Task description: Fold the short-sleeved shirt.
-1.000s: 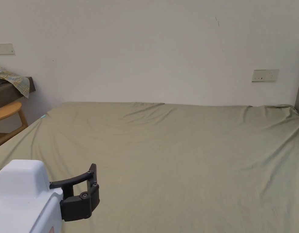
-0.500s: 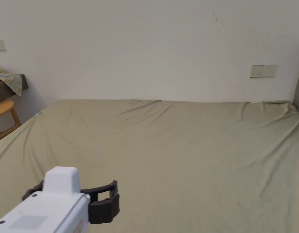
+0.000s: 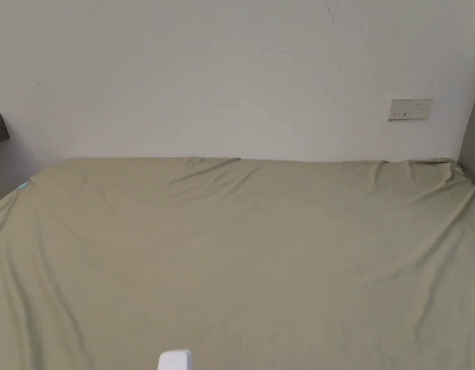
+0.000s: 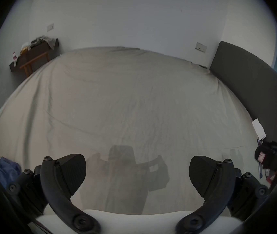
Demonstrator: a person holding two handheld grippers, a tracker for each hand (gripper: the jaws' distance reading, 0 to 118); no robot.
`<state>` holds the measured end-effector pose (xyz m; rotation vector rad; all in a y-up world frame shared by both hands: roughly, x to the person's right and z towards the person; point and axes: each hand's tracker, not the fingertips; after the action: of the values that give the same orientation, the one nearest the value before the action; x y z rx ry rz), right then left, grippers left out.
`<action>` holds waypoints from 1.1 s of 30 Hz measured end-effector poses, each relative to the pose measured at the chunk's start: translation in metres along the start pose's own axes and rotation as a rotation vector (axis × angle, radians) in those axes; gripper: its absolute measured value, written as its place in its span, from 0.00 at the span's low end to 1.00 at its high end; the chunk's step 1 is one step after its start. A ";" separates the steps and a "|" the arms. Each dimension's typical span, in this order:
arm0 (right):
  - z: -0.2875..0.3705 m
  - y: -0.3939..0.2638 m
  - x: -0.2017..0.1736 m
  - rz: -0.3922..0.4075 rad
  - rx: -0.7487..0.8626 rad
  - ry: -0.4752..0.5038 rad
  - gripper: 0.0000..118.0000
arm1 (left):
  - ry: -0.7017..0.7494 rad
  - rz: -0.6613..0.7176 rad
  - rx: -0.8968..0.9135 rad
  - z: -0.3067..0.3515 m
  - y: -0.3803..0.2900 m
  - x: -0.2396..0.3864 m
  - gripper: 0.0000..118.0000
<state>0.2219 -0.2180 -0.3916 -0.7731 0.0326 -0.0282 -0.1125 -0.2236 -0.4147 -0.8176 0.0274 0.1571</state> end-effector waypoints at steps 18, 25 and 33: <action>-0.075 -0.043 0.002 -0.046 -0.125 -0.099 1.00 | 0.070 -0.094 -0.078 -0.065 -0.051 0.011 1.00; -0.081 -0.044 0.001 -0.048 -0.161 -0.099 1.00 | 0.084 -0.103 -0.072 -0.064 -0.053 0.013 1.00; -0.081 -0.042 0.001 -0.047 -0.166 -0.102 1.00 | 0.084 -0.101 -0.079 -0.065 -0.051 0.013 1.00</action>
<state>0.2194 -0.3039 -0.4202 -0.9405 -0.0807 -0.0314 -0.0900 -0.3034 -0.4234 -0.9019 0.0596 0.0283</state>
